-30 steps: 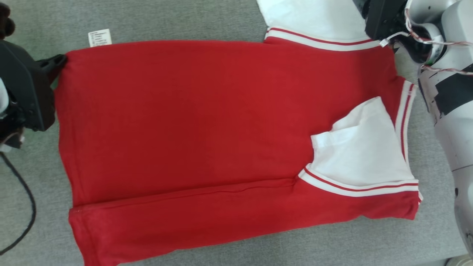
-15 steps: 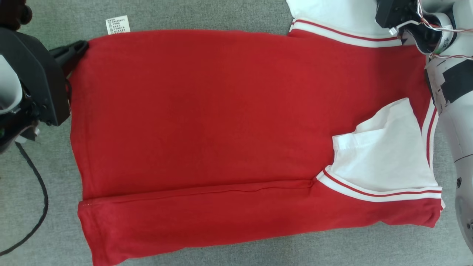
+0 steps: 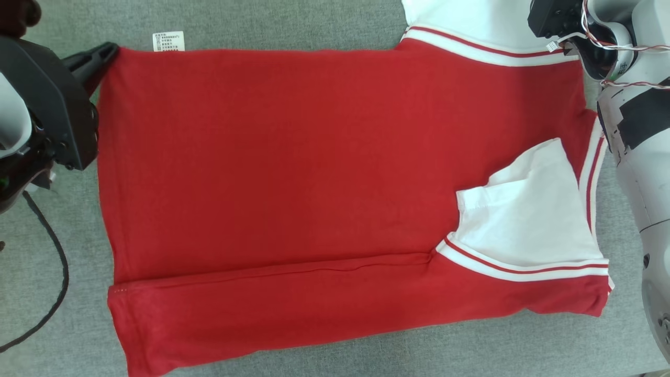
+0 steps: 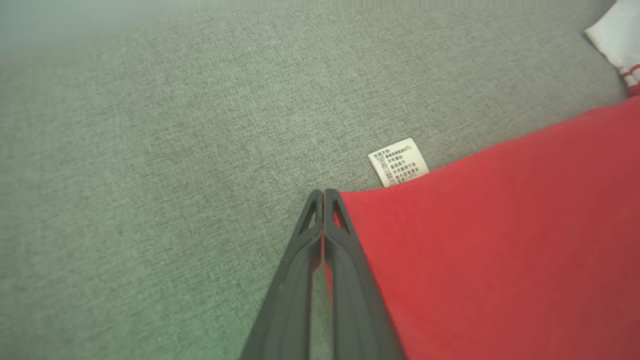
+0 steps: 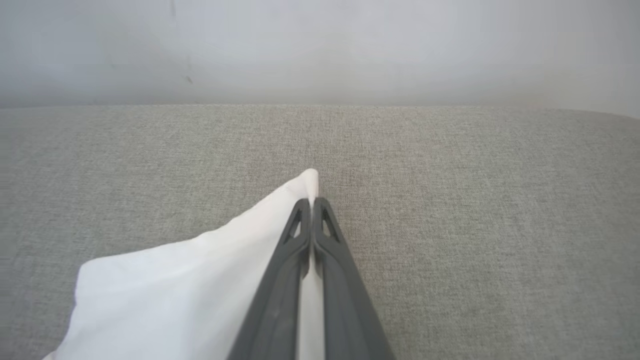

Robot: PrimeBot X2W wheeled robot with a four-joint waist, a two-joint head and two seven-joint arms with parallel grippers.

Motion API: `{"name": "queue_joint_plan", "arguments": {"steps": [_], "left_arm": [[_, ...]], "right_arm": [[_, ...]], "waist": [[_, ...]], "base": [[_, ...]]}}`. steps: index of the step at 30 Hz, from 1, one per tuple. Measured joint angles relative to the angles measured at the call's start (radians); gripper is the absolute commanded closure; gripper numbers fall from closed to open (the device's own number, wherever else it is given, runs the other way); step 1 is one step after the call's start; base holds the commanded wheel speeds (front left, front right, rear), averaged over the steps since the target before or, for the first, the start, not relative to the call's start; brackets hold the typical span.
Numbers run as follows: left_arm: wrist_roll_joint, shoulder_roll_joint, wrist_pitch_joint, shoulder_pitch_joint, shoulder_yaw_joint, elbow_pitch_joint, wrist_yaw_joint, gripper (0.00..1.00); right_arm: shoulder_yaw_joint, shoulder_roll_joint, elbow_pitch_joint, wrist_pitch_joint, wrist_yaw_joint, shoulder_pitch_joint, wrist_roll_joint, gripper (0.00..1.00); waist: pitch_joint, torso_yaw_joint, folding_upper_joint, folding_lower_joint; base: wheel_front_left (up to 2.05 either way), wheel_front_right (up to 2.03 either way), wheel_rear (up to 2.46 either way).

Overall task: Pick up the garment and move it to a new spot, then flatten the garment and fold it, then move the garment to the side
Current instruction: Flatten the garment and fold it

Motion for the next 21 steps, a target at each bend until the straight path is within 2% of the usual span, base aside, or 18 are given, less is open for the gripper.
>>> {"name": "queue_joint_plan", "arguments": {"steps": [4,8,15,21], "left_arm": [[0.001,-0.004,-0.023,0.005,0.000,0.011,-0.009,1.00],[0.005,0.006,-0.043,0.043,-0.016,0.006,-0.030,1.00],[0.006,0.025,-0.095,0.139,-0.041,-0.006,-0.051,1.00],[-0.002,0.030,-0.148,0.210,-0.048,-0.008,-0.052,1.00]], "right_arm": [[0.036,0.000,-0.024,-0.022,0.000,0.024,0.031,1.00],[0.098,-0.026,-0.071,-0.024,0.000,0.081,0.067,1.00],[0.175,-0.121,-0.225,-0.061,0.000,0.226,0.169,1.00],[0.189,-0.210,-0.404,-0.084,0.000,0.407,0.251,1.00]], "waist": [[-0.021,-0.001,0.0000,0.0000],[-0.052,-0.002,0.0000,0.0000],[-0.129,-0.005,-0.0001,0.0000],[-0.204,-0.006,-0.0001,-0.0001]], "base": [[0.00,0.00,0.00],[0.00,0.00,0.00],[0.00,0.00,0.00],[0.00,0.00,0.00]]}}
